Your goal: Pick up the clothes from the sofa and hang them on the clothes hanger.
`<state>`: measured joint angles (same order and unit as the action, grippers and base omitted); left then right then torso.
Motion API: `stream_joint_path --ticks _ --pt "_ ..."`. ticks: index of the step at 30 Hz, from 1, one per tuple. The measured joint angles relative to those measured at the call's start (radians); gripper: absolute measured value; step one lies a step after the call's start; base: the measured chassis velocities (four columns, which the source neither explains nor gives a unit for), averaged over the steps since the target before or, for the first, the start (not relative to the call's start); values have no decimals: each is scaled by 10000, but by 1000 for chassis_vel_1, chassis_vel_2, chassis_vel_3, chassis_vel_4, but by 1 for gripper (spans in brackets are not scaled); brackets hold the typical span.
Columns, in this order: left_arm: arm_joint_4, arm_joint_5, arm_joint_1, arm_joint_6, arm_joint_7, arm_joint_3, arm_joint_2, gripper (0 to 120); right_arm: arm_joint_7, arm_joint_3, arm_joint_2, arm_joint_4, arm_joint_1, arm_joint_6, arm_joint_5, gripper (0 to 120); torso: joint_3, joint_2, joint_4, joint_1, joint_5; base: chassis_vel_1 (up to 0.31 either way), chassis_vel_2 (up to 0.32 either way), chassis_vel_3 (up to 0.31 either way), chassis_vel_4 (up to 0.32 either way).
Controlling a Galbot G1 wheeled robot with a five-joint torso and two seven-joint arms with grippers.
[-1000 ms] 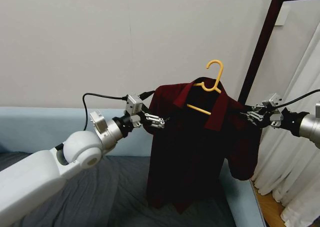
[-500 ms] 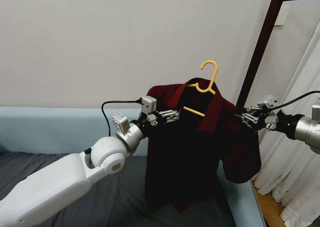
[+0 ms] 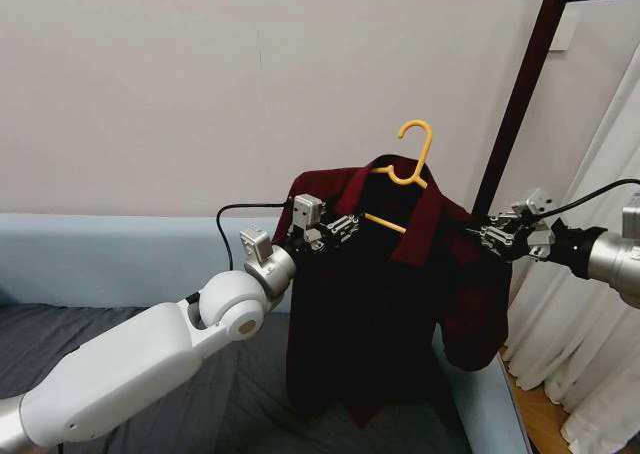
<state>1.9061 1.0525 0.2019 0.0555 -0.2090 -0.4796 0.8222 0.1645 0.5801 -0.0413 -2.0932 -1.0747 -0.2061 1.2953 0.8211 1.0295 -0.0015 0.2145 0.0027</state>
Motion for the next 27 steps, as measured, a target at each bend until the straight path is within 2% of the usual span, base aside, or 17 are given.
stream_joint_path --ticks 3,4,10,27 --pt "0 -6 -2 12 0 -2 7 22 -6 -27 52 12 -18 21 -56 8 1 0 1 0 0 0 0 0 0" --pt "0 -6 -2 12 0 -2 7 22 -6 -27 52 12 -18 21 -56 8 1 0 1 0 0 0 0 0 0" --pt "21 -36 0 81 11 -3 35 0 -30 -54 89 34 -32 51 -125 8 0 0 1 0 0 0 0 0 0" --pt "476 131 -525 231 66 -277 165 0 -150 -150 248 -68 -57 66 -392 8 0 0 -2 0 -1 0 0 0 0"
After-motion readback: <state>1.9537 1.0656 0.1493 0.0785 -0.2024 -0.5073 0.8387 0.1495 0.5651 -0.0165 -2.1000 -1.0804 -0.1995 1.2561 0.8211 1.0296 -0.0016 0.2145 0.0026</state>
